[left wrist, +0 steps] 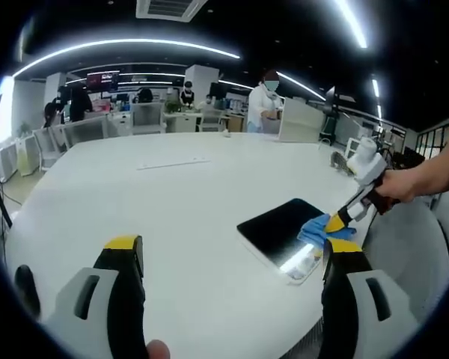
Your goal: Wipe the mirror surface with the cleaning cloth until all visible marks leave the cleaned area.
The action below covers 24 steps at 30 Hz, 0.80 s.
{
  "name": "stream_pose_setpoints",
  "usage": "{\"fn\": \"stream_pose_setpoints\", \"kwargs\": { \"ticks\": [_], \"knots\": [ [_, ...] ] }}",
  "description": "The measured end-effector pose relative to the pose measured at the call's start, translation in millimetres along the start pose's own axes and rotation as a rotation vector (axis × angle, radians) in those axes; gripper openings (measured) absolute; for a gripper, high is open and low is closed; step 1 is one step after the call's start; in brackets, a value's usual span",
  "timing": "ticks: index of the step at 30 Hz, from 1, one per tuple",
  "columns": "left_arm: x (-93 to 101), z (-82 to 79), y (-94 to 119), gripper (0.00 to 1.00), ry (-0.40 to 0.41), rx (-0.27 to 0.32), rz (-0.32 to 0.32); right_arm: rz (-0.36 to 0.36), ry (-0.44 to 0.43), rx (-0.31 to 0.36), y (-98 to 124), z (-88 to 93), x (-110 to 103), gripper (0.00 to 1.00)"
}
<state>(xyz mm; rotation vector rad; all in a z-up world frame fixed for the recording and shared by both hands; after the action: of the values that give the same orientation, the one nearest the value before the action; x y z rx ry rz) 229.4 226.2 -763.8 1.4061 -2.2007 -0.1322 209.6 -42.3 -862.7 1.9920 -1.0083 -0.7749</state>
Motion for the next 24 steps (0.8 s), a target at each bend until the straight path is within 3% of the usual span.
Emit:
{"fn": "stream_pose_setpoints", "kwargs": {
  "ticks": [9,24],
  "knots": [
    [-2.4,-0.9,-4.5,0.99,0.0,0.005,0.005,-0.01,0.001,-0.004,4.9,10.3,-8.3,0.0],
    [-4.1,3.1,-4.4,0.99,0.003,0.004,0.006,-0.015,0.005,-0.003,4.6,9.5,-8.2,0.0]
  ]
}}
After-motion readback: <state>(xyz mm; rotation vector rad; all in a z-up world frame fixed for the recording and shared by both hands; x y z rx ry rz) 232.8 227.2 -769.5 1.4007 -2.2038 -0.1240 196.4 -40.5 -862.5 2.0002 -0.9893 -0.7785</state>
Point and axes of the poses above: the point that each gripper's makers call its tool centre point, and the gripper's own axes: y roughly backward along the fingers, x roughly to its right, z roughly out of its underside, the point moved 2 cm from there along y, roughly backward along the fingers, and after that the axes turned 15 degrees about y, right-handed, at the moved point
